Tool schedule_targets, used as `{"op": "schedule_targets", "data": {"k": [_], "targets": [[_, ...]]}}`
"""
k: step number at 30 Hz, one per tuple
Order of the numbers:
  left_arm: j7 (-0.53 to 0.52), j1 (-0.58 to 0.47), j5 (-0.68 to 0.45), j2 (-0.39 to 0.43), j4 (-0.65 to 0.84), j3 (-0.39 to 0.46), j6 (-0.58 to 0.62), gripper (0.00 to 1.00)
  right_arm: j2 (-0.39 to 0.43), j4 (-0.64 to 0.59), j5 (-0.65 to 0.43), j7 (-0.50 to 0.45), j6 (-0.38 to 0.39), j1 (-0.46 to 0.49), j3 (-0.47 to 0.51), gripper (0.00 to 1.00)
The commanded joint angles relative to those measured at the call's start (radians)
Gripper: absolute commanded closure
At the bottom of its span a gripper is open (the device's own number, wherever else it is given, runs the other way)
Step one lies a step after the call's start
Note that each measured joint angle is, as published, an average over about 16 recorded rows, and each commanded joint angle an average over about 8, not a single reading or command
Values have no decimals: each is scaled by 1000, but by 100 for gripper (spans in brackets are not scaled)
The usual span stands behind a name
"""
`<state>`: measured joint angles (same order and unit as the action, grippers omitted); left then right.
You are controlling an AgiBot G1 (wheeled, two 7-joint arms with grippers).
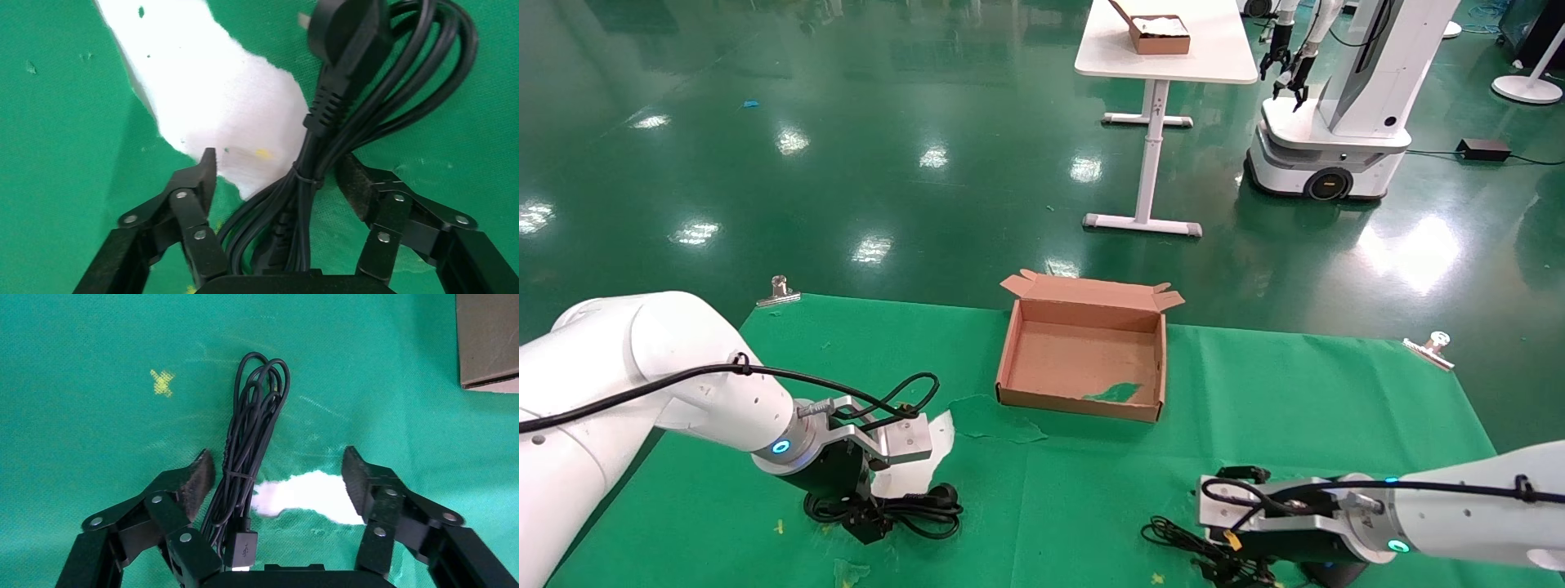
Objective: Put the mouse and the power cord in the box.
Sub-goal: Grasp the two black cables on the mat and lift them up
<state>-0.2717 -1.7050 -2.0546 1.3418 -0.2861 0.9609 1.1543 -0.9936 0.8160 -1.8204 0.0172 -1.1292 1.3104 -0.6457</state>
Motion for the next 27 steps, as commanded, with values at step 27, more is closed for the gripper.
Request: {"op": "schedule_targets", "data": {"k": [27], "targets": [[1, 0, 0, -2, -4, -2, -2, 100, 4, 6, 2, 2, -3, -1, 1, 100]]}}
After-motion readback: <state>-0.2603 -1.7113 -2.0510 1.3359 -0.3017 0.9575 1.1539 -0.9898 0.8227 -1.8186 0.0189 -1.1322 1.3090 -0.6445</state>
